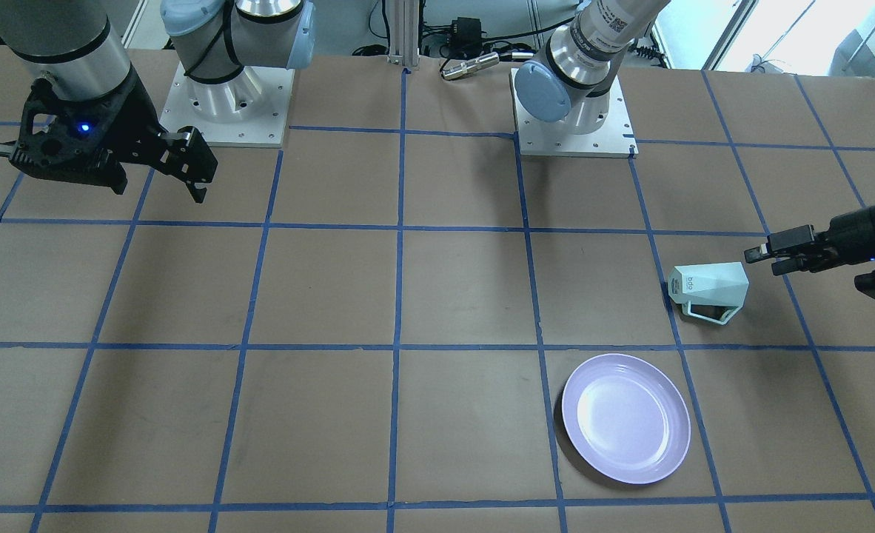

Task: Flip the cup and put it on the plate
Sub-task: 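Lower the left gripper onto the side-lying mint-green cup and close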

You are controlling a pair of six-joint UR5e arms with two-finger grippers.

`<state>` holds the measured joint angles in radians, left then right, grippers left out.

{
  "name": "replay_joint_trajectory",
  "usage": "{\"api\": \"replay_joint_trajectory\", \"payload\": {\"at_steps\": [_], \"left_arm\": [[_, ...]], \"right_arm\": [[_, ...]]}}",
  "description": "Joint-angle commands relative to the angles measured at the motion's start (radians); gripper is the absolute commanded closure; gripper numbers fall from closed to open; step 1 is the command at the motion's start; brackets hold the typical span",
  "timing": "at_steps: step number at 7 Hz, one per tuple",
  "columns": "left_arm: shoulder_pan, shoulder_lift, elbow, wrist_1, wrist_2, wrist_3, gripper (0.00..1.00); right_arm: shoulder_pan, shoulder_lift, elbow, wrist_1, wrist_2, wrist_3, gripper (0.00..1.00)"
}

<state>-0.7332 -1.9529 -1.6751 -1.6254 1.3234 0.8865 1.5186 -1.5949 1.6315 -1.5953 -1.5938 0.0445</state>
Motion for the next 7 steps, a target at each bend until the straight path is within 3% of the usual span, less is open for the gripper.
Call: {"api": "replay_joint_trajectory", "payload": {"at_steps": [1, 7], "left_arm": [[0.000, -0.040, -0.015, -0.001, -0.035, 0.000, 0.00], [-0.002, -0.106, -0.047, -0.008, -0.119, 0.026, 0.00]], "right_arm": [[0.000, 0.000, -0.001, 0.000, 0.000, 0.000, 0.00], [0.000, 0.000, 0.001, 0.000, 0.000, 0.000, 0.00]]}}
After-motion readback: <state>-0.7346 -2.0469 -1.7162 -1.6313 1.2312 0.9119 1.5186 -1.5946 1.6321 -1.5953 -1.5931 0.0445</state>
